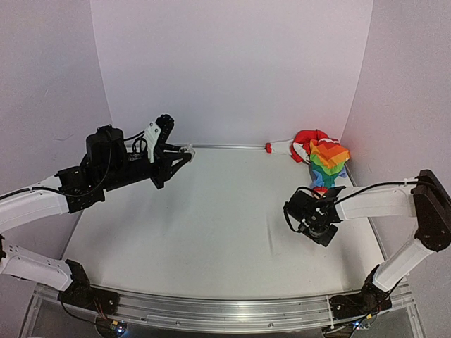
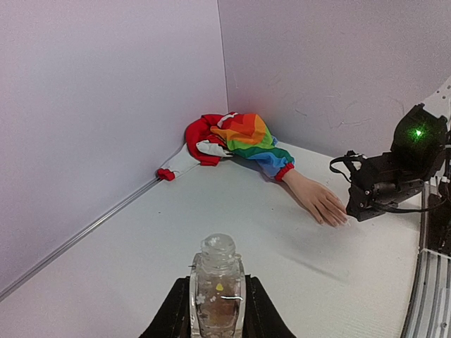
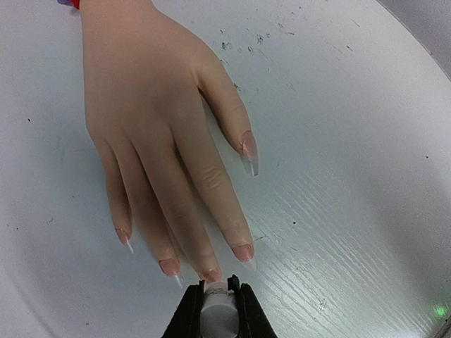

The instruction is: Paint the nails

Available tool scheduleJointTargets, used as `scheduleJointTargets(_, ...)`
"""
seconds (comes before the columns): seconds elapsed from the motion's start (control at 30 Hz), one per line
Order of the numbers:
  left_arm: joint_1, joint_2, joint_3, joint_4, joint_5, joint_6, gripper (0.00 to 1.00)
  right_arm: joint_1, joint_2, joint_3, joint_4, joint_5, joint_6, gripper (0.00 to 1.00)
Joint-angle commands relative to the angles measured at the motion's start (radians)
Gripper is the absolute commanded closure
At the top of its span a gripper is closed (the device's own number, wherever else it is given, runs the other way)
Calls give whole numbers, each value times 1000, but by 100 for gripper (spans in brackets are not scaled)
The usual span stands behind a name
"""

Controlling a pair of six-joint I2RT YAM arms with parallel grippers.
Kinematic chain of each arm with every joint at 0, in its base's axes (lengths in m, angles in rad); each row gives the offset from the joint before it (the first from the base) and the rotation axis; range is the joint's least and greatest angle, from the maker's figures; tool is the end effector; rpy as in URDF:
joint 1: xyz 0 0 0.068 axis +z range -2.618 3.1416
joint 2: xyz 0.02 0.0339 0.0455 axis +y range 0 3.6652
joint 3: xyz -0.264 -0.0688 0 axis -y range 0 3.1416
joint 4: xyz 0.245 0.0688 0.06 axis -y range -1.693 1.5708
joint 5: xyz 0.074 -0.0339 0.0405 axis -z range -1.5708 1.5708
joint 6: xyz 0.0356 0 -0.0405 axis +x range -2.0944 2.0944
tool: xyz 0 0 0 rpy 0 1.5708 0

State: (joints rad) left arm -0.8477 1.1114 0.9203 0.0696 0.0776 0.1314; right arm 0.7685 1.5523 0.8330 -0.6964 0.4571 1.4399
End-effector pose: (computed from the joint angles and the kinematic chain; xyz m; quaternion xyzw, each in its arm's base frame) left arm 0.1723 -0.1994 0.3492 0.3745 0.6482 -0.2594 0.6102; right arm 0.1945 0.1662 0.1565 0.3365 0.9111 -0.0342 0.2357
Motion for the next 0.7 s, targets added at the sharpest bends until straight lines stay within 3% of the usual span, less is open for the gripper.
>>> scheduleJointTargets(0.0, 6, -17, 8, 22, 16, 4, 100, -3, -26, -13, -21, 8, -4, 100)
scheduleJointTargets(0.67, 7, -9, 9, 17, 19, 6, 100, -2, -33, -17, -10, -2, -21, 100)
